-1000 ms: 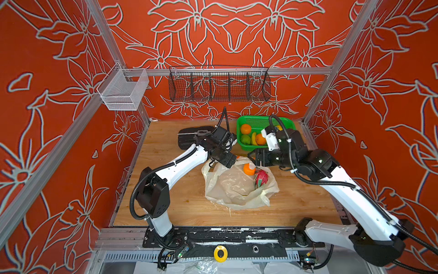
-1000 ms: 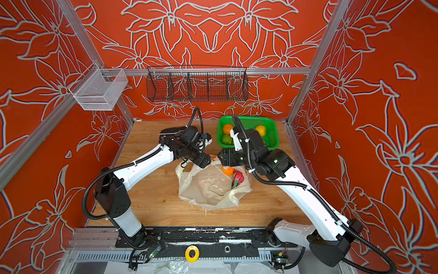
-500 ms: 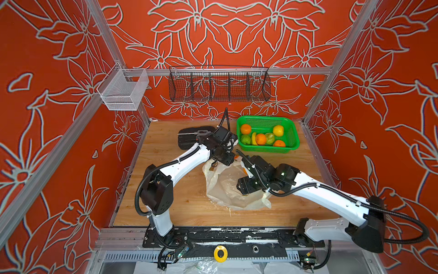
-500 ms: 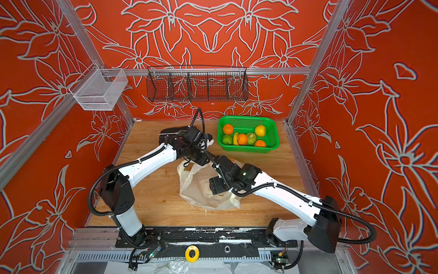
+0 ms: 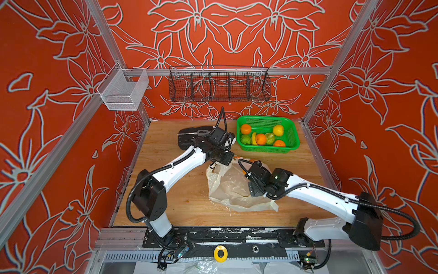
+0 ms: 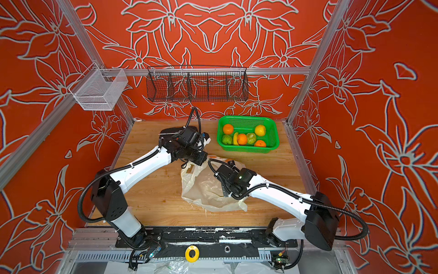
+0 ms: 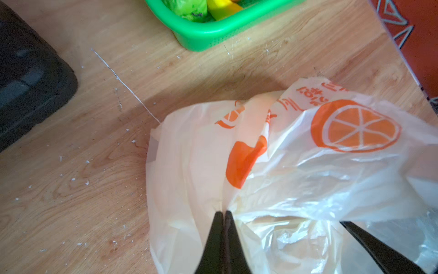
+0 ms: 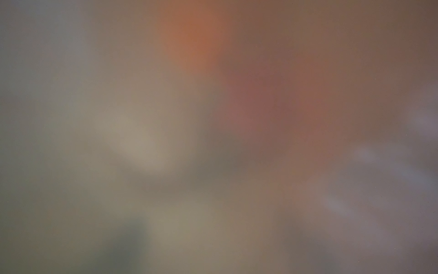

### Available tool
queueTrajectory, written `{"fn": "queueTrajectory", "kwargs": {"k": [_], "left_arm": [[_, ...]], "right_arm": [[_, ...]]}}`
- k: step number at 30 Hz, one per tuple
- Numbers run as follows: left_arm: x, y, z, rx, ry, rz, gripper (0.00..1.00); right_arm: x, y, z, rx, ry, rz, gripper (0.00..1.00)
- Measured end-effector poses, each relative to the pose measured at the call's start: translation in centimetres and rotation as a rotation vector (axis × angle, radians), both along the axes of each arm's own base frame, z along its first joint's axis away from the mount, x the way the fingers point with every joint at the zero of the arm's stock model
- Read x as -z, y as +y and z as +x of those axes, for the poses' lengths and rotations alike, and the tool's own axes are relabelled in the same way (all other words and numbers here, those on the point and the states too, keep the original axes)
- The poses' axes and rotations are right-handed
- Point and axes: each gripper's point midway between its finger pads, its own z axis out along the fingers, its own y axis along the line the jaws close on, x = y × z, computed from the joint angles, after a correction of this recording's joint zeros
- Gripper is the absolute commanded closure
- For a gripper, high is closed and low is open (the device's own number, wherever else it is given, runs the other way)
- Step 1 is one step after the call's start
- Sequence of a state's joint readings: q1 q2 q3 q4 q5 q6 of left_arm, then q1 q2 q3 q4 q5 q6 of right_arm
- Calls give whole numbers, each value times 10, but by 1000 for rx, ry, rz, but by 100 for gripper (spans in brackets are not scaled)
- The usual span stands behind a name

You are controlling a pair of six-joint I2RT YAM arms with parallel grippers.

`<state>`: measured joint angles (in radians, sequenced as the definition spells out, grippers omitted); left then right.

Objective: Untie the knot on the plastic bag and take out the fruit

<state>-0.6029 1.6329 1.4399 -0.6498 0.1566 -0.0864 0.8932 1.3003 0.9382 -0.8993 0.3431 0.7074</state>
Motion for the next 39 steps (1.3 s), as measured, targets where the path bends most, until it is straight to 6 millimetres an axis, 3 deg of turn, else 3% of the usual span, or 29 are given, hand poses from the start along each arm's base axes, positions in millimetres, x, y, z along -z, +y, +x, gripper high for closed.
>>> {"fn": "queueTrajectory", "kwargs": {"k": [6,12,16,21,26,29,33,35,39], "left_arm": [[-33,15,-6,-65,-119,-60,100],[-34,14,-4,-95,-131,-105,100],[-29,5,-5,-75,-107,-122,100],[-18,-15,-8,-19,-56,-132,100],[-4,-28,-14,18,-13,-123,100],[-3,-28,-15,20,-5,-120,100],[-2,-28,-15,19,-6,-118,100],[-2,-28,-15,18,-6,-118,100],[-3,-28,-15,18,-6,-118,100]], "right_arm": [[16,-20,27,23,-69,18,9],[12,-22,76,13,-178,109,8],[6,-6,103,-45,-223,112,9],[-13,15,110,-98,-256,209,13],[-41,36,86,-161,-246,362,16],[-62,57,58,-232,-245,443,18],[-72,82,16,-312,-205,527,32],[-61,84,-2,-324,-166,545,37],[-4,69,-34,-302,-28,474,40]]}}
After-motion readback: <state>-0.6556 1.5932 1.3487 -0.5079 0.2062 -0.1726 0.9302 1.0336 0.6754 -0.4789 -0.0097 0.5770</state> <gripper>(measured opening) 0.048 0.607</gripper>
